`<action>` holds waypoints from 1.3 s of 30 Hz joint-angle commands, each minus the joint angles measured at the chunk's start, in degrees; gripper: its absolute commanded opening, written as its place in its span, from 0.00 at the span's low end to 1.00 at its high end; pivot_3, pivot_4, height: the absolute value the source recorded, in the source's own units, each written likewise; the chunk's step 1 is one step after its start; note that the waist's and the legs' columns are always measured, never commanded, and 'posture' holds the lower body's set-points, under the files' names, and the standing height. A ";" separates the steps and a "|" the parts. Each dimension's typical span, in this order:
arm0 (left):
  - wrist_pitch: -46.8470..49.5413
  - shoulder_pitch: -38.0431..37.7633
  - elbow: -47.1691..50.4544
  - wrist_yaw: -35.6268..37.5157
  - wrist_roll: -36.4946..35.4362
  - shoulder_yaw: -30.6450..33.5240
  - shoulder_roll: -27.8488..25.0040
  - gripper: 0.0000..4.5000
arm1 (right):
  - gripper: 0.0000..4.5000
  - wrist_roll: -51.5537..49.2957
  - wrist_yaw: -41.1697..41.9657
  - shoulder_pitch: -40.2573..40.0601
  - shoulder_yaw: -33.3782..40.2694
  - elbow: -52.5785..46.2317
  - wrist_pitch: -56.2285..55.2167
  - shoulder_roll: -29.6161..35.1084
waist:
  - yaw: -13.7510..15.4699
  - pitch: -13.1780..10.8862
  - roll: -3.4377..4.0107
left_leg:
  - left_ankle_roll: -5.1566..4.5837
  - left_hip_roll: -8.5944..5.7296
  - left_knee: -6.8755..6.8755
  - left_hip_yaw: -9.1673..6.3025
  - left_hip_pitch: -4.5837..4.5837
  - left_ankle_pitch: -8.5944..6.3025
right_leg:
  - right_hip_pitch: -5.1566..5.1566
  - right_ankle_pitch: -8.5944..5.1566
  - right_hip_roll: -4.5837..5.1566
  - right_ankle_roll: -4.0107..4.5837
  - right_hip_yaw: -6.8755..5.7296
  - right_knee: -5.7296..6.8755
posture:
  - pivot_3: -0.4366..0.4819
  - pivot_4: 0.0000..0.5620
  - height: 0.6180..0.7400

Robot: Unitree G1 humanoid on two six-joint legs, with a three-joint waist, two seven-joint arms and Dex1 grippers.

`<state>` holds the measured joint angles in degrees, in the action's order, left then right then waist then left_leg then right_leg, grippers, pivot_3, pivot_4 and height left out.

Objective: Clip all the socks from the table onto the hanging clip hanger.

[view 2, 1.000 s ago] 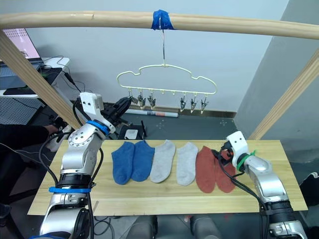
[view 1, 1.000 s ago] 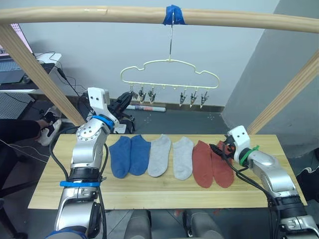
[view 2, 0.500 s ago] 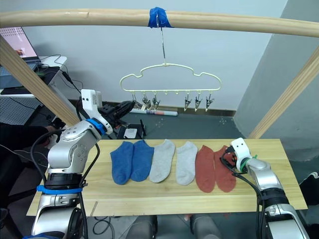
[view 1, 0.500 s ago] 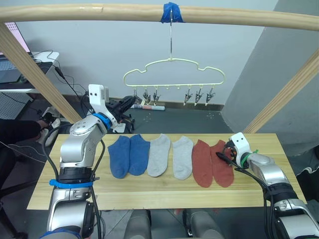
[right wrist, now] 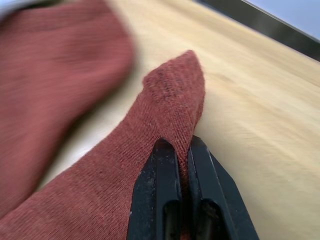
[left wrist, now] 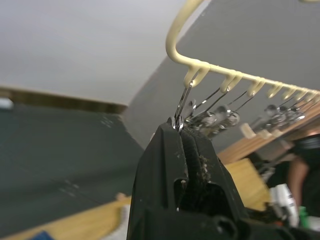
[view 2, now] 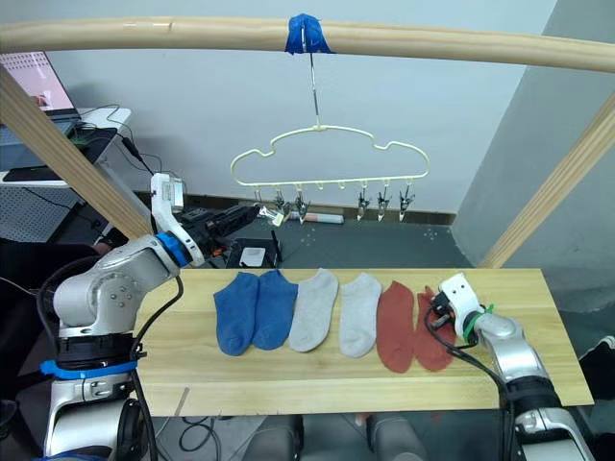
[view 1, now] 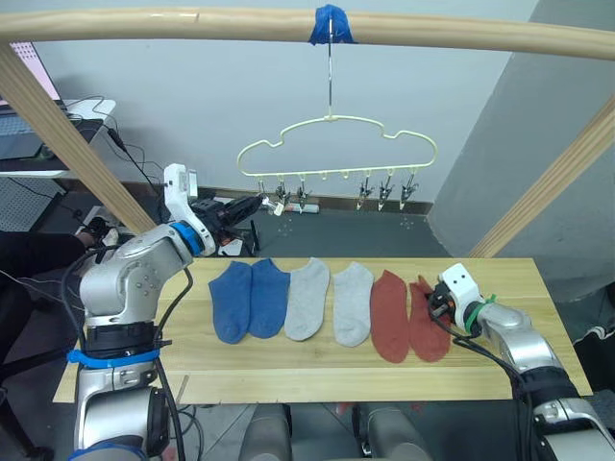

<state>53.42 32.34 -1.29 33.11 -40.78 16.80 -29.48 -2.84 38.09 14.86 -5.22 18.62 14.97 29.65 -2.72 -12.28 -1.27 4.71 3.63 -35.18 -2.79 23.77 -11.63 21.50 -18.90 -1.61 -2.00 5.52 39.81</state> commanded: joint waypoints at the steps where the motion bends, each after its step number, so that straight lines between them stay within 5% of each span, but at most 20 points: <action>1: 8.14 1.68 -1.40 -0.24 -5.76 3.58 -1.54 0.00 | 0.00 -1.41 2.64 -0.36 -0.71 -13.69 4.03 1.38 | -0.26 -0.04 0.03 | 0.00 -0.01 0.00 0.00 0.00 0.00 | 0.00 0.00 0.00 0.00 0.00 0.02 | 0.52 0.36 1.00; 5: 18.98 3.28 -2.19 1.66 -13.61 6.34 -3.91 0.00 | 0.00 -2.10 3.48 0.53 -4.84 -32.72 12.00 0.59 | -0.65 -0.12 0.05 | 0.02 0.03 0.01 -0.05 0.05 0.01 | 0.14 -0.01 -0.03 -0.02 -0.01 0.13 | 0.51 0.36 1.00; 9: 23.45 3.61 -2.32 1.82 -16.60 7.02 -4.91 0.00 | 0.00 -1.03 2.13 4.37 -9.90 -38.78 16.45 -2.90 | -0.20 -0.13 0.03 | 0.05 0.05 0.03 -0.16 0.08 0.02 | 0.15 -0.02 -0.08 -0.03 -0.09 0.11 | 0.51 0.36 1.00; 20: 23.19 2.44 0.66 -1.11 -18.52 7.24 -2.45 0.00 | 0.00 1.55 -2.05 13.82 -14.98 -31.96 15.67 -12.05 | 0.92 -0.17 -0.05 | 0.18 -0.05 0.03 -0.10 0.18 0.09 | 0.23 0.10 0.09 0.17 -0.09 0.08 | 0.52 0.35 1.00; 39: 21.75 2.47 0.37 -0.77 -18.28 6.71 -2.53 0.00 | 0.00 3.87 -1.84 19.68 -18.39 -27.51 12.47 -16.22 | 0.93 -0.17 -0.05 | 0.21 -0.03 0.06 -0.10 0.23 0.11 | 0.31 0.11 0.08 0.19 -0.11 0.08 | 0.52 0.34 1.00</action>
<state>75.75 34.60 -2.49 31.73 -58.10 23.32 -31.43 1.01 36.26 33.05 -23.73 -8.14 29.04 14.05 -1.79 -12.45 -1.33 4.93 3.60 -35.12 -2.89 24.00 -11.52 21.81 -18.80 -1.52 -1.81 5.41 39.89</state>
